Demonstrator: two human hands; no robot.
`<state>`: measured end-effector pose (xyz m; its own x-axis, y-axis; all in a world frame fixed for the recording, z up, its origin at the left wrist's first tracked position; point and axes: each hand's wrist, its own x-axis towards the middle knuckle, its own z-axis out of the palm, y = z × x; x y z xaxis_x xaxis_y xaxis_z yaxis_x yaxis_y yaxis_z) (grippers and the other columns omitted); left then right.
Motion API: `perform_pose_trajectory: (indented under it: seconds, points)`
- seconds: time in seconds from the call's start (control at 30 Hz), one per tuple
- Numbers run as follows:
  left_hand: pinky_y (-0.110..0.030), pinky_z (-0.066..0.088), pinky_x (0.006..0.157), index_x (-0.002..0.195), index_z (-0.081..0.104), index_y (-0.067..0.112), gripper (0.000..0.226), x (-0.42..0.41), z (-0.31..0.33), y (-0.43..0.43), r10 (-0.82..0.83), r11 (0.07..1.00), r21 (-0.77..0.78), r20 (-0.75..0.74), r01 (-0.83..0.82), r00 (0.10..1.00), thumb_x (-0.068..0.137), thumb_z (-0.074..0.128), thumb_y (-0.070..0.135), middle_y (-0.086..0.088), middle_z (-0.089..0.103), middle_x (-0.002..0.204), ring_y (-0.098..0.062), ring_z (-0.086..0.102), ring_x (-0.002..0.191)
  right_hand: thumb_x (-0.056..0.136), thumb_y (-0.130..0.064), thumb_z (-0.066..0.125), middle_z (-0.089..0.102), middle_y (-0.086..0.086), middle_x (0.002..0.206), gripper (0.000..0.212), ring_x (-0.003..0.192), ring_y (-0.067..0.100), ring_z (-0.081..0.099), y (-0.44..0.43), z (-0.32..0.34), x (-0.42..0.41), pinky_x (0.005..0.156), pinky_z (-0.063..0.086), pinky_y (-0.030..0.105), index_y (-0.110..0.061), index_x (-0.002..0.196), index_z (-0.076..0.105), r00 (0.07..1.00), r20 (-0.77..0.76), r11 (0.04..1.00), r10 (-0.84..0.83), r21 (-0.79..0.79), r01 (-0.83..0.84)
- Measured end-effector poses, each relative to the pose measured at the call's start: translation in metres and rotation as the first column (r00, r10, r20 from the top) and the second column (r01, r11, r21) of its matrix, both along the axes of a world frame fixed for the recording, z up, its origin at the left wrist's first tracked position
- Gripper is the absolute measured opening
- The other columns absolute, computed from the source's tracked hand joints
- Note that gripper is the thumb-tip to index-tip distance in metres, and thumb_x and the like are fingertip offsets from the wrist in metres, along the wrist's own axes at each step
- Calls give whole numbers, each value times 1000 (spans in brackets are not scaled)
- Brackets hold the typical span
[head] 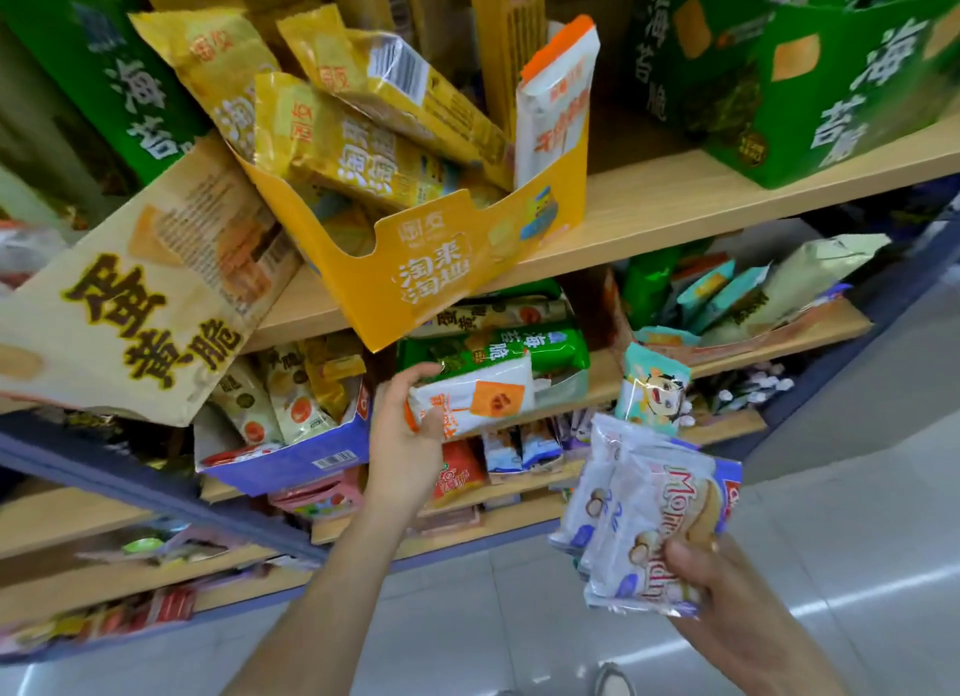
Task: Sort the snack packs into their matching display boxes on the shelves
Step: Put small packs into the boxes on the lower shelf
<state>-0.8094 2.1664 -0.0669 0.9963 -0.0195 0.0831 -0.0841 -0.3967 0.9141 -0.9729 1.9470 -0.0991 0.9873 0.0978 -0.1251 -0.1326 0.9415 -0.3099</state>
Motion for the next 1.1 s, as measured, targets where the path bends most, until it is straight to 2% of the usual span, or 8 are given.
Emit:
perform_pose_trajectory:
  seconds: [0.07, 0.1, 0.17, 0.27, 0.43, 0.7, 0.9, 1.1]
  points:
    - [-4, 36, 86, 101, 57, 38, 50, 11, -2, -4, -5, 994, 107, 140, -10, 990, 87, 57, -10, -2, 52, 116, 11, 48, 104, 99, 17, 24, 28, 44, 145, 51, 136, 54, 31, -5, 5, -3, 114, 26, 57, 10, 150, 19, 997, -67, 995, -34, -101, 28]
    - [0, 32, 86, 99, 58, 33, 47, 16, -4, -6, -4, 989, 143, 206, -26, 978, 85, 58, -12, -3, 52, 113, 15, 46, 102, 95, 9, 52, 43, 40, 138, 54, 130, 50, 44, 0, 5, 1, 108, 38, 54, 2, 146, 38, 1000, 2, 993, 9, -117, -9]
    - [2, 30, 85, 95, 60, 25, 43, 23, -11, -11, 25, 981, 176, 292, -79, 956, 82, 59, -16, -6, 52, 110, 10, 48, 100, 42, -16, 101, 70, 27, 109, 73, 97, 38, 71, -2, 8, 1, 76, 59, 44, -18, 110, 76, 999, 0, 946, 39, -322, -37]
    - [0, 34, 81, 93, 63, 21, 41, 34, -22, -16, 71, 962, 226, 341, -155, 937, 79, 58, -17, -8, 54, 111, -12, 52, 101, 10, -23, 102, 73, 27, 94, 80, 77, 36, 74, -2, 24, 4, 60, 60, 39, -16, 87, 81, 994, -109, 886, 20, -459, -68]
    - [-30, 49, 71, 112, 69, 15, 43, 39, -36, -10, -207, 803, 594, 207, 45, 956, 79, 60, -12, -6, 58, 118, -20, 58, 97, 17, -31, 102, 73, 25, 95, 75, 82, 34, 73, -7, 27, 16, 66, 60, 37, -16, 87, 81, 984, -120, 849, 131, -499, -174]
    - [-43, 46, 74, 114, 70, 23, 28, 56, -34, -24, -346, 423, 899, 274, -111, 897, 87, 69, 29, -5, 66, 99, -32, 60, 95, 18, -23, 102, 70, 31, 103, 90, 84, 40, 72, -7, 27, 30, 64, 60, 41, -6, 101, 74, 966, -173, 839, 192, -481, -253]
    - [-41, 41, 78, 104, 74, 23, 17, 60, -24, -17, -222, 597, 799, 261, -80, 940, 87, 70, 28, -1, 72, 100, -32, 62, 96, 26, -33, 102, 72, 23, 107, 112, 93, 35, 72, -7, 25, 36, 72, 59, 34, -3, 123, 55, 944, -229, 714, 239, -617, -330]
    - [-42, 29, 91, 105, 71, 27, 21, 71, -13, -33, -145, 468, 883, 122, -41, 982, 99, 52, 31, 1, 69, 113, -30, 46, 123, 29, -37, 101, 73, 21, 108, 110, 96, 34, 72, -11, 26, 41, 74, 58, 33, -2, 123, 56, 943, -251, 676, 220, -657, -333]
